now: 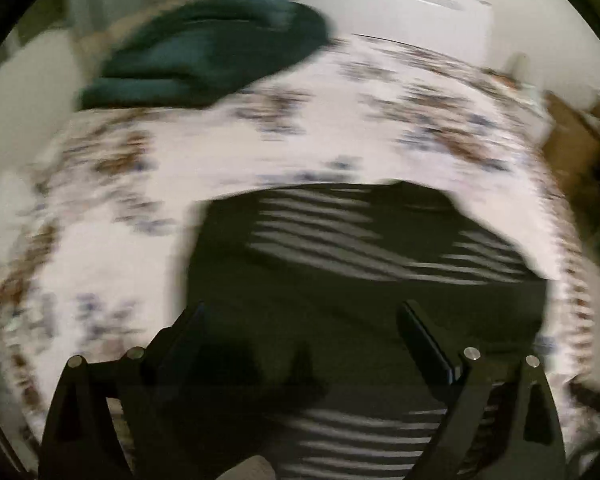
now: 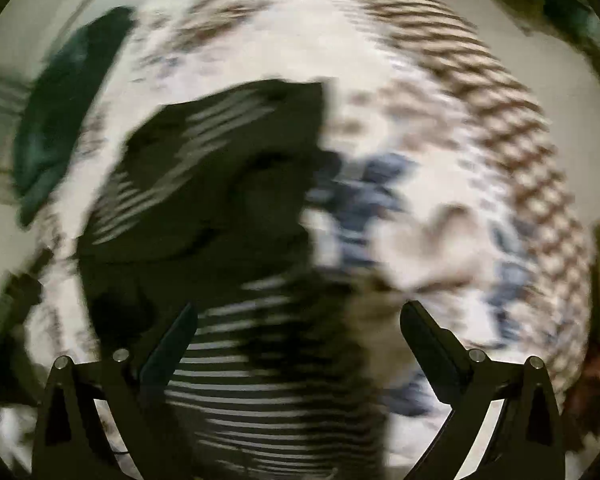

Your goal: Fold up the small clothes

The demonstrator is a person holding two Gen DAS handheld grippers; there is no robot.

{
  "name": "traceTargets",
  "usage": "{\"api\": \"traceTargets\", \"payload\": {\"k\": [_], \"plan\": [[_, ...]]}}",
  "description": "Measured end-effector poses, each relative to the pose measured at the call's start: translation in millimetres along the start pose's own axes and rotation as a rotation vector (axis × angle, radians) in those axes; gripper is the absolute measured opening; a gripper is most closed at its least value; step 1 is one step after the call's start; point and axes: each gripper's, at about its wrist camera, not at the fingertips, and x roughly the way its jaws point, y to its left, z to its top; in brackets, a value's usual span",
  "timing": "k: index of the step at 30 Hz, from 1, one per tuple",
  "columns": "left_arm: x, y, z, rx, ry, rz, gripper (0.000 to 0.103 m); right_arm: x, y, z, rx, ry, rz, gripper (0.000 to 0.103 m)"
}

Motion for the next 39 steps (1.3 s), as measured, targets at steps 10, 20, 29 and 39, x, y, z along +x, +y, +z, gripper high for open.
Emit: {"api": "traceTargets", "payload": {"k": [10,20,29,39], "plan": [[30.2,126.2,-54.0,-0.172,0.139,0.268,0.096,97.4,136.4,28.7,-0.511,0.054,-0.142,0.075],[55.2,121.8,-30.8,-0.184,0.141,0.212,0.096,62.4,146.0,41.9,-0.511,-0.086,-0.181,0.000],[75.6,105.1,-10.0,-0.132,0.163,0.200,0.096,47.9,114.3,80.9,-0.444,0.080,0.001,0.029],[85.9,108.1,-23.5,-0.113,0.211,0.216,0.096,137.7,156.8,4.4,-0.869,0.217,-0.272,0.052]]}}
